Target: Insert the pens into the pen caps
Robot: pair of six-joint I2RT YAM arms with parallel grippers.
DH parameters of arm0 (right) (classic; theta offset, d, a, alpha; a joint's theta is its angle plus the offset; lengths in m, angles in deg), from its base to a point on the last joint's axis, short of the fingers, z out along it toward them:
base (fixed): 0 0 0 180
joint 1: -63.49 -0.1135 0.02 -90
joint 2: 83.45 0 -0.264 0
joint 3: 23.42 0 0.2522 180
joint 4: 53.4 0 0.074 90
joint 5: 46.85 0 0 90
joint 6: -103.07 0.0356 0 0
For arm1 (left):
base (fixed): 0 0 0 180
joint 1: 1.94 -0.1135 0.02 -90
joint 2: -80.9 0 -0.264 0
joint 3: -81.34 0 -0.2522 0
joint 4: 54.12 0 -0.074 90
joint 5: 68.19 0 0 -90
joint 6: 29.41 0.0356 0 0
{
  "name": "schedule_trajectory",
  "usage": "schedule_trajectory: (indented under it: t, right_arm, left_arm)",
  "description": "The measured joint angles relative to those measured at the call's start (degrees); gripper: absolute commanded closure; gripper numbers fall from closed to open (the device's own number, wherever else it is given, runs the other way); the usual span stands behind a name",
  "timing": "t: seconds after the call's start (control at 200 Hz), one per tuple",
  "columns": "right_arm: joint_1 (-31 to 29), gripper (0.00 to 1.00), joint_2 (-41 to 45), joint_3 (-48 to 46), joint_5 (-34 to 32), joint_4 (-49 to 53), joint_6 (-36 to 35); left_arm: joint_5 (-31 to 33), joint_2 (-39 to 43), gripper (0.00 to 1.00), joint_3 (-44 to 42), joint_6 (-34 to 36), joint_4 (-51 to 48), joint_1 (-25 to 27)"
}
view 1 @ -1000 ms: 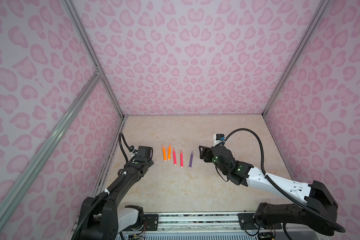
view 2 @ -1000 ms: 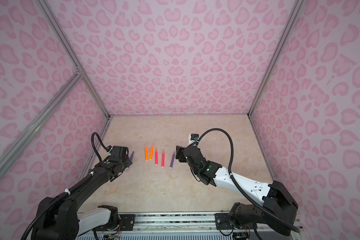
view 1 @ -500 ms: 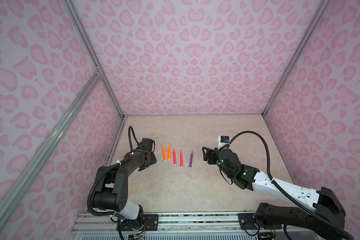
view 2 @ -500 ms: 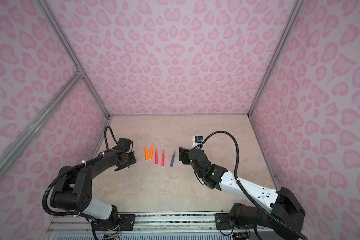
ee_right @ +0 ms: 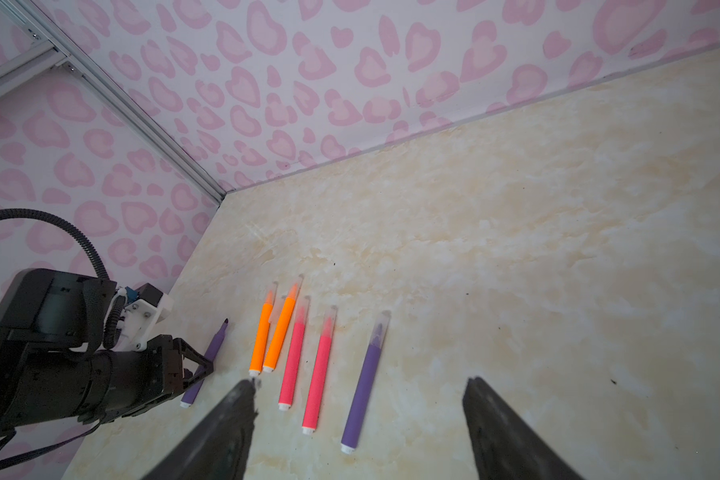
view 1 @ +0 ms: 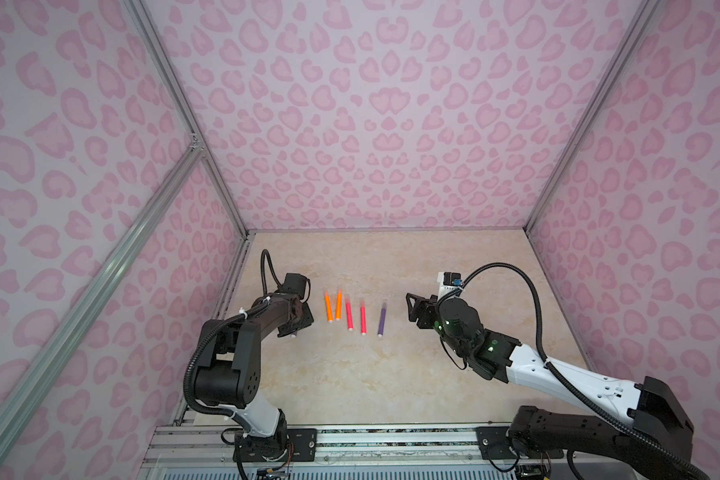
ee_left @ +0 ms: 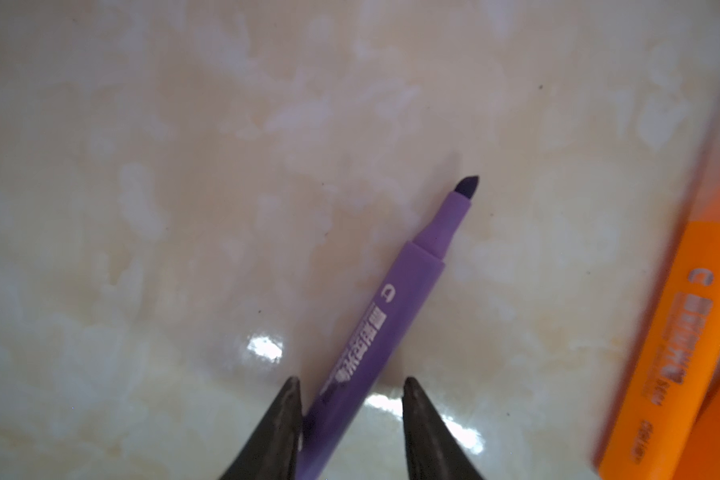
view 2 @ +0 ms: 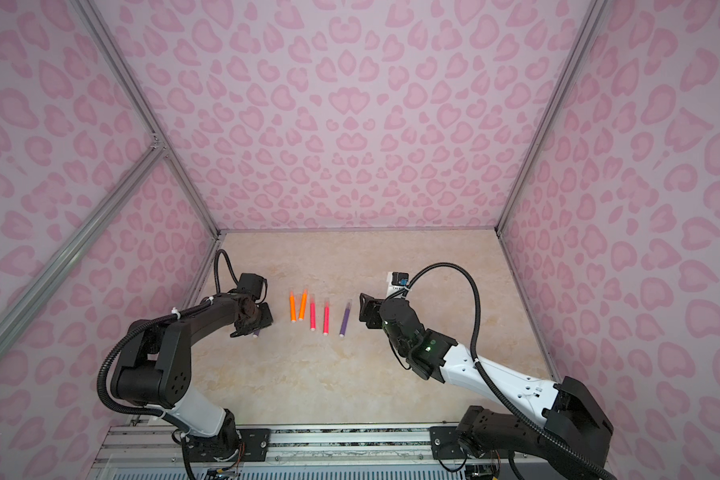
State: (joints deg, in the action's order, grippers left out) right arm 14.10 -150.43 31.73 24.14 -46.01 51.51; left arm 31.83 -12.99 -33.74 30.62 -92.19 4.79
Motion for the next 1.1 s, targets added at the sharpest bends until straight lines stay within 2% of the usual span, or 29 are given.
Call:
schedule_trajectory:
  t: [0.175,0.2,0.265,0.38,0.55,0.645,0.695,0.725,0.99,1.005,1.1]
  right_arm:
    - [0.0,0.20,-0.9,0.6,0.7,-0.1,0.0]
    - [0.0,0.20,-1.0,0.6,0.8,-0.1,0.0]
    - [0.0,0.20,-1.3,0.8,1.0,-0.1,0.0]
    - [0.0,0.20,-1.4,0.9,1.1,0.0,0.0]
    - [0.0,0.20,-1.8,0.9,1.3,0.0,0.0]
    - [0.0,0.20,-2.0,1.3,1.5,0.0,0.0]
    - [0.0,0.20,-2.0,1.5,1.5,0.0,0.0]
    - [0.0,0.20,-2.0,1.5,1.7,0.0,0.0]
    - [0.0,0.20,-1.9,1.5,2.1,0.3,0.0]
    - [0.0,0.20,-1.8,1.5,2.1,0.3,0.0]
    - [0.0,0.20,-1.8,1.5,2.1,0.3,0.0]
  left_arm:
    - [0.1,-1.1,0.63,1.3,0.1,0.0,-0.1]
    - [0.0,-1.4,0.69,1.4,0.2,0.0,-0.1]
    - [0.0,-1.8,0.75,1.7,0.2,0.0,-0.1]
    - [-0.2,-1.8,0.80,1.7,0.6,0.0,-0.1]
    - [-0.2,-1.8,0.74,1.8,0.7,0.0,-0.1]
    - [0.0,-2.6,0.65,2.5,0.7,0.0,-0.1]
    - [0.2,-3.0,0.65,2.8,0.7,-0.1,-0.1]
    - [0.4,-3.1,0.60,2.9,0.7,-0.3,-0.1]
    - [1.4,-5.2,0.63,4.5,0.6,-1.3,-0.5]
    - [1.4,-5.2,0.67,4.6,0.6,-1.3,-0.5]
    - [1.3,-5.5,0.69,4.8,0.5,-1.1,-0.6]
